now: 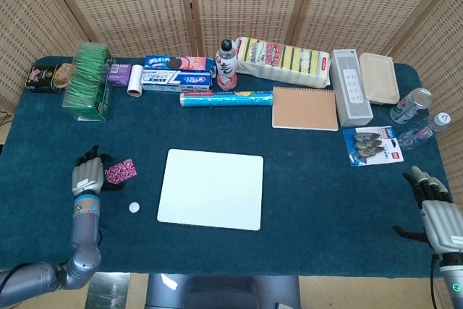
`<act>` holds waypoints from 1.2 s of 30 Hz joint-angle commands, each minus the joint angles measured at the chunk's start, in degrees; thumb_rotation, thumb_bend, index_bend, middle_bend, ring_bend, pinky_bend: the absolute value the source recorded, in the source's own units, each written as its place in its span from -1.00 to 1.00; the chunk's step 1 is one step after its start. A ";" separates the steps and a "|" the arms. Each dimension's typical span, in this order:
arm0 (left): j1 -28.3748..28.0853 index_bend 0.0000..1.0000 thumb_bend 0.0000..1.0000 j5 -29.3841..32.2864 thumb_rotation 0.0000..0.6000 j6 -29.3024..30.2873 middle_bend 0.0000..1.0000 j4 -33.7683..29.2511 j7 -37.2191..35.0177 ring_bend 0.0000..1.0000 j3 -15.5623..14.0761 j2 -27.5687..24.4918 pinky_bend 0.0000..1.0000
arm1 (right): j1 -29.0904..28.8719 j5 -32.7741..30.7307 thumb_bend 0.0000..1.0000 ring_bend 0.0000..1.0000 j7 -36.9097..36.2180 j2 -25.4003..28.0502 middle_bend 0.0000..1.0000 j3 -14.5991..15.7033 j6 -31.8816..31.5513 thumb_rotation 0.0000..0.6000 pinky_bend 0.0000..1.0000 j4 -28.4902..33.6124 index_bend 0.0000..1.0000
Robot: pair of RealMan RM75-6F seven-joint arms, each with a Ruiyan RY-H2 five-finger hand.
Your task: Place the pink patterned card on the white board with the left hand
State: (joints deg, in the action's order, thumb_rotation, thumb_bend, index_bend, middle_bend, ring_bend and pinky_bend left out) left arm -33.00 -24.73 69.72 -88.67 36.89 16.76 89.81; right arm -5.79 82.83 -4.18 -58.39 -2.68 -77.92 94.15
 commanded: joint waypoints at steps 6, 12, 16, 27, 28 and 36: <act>-0.42 -0.40 -0.72 0.63 1.00 -0.93 -1.00 0.83 -0.13 -1.00 -0.32 0.26 -0.90 | -0.05 -0.34 -1.00 -1.00 0.18 0.11 -1.00 0.02 0.29 1.00 -1.00 0.16 -0.94; -0.58 -0.32 -0.71 0.73 1.00 -1.23 -1.00 0.76 -0.64 -1.00 -0.26 0.18 -0.90 | -0.03 -0.61 -1.00 -1.00 0.12 0.21 -1.00 -0.07 0.33 1.00 -1.00 0.20 -0.94; -0.69 -0.22 -0.67 0.89 1.00 -0.92 -1.00 0.56 -0.35 -1.00 -0.50 0.04 -0.90 | -0.05 -0.73 -1.00 -1.00 -0.05 0.36 -1.00 -0.08 0.45 1.00 -1.00 0.25 -0.94; -1.07 -0.17 -0.65 1.19 1.00 -0.40 -1.00 0.42 -0.21 -1.00 -0.61 0.12 -0.90 | -0.05 -1.01 -1.00 -1.00 -0.35 0.71 -1.00 -0.09 0.70 1.00 -1.00 0.43 -0.94; -1.04 -0.17 -0.65 1.11 1.00 -0.32 -1.00 0.25 -0.31 -1.00 -0.57 -0.01 -0.90 | -0.05 -1.03 -1.00 -1.00 -0.36 0.73 -1.00 -0.09 0.71 1.00 -1.00 0.42 -0.94; -0.62 -0.17 -0.65 -1.13 1.00 0.90 -1.00 -2.73 -1.56 -1.00 -0.30 -2.05 -0.90 | -0.07 -1.04 -1.00 -1.00 -0.33 0.81 -1.00 -0.04 0.82 1.00 -1.00 0.49 -0.94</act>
State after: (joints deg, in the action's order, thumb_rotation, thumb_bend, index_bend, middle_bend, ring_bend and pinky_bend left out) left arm -33.70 -25.59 70.45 -91.09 35.53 16.44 88.04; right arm -5.86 81.80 -4.52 -57.58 -2.72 -77.11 94.64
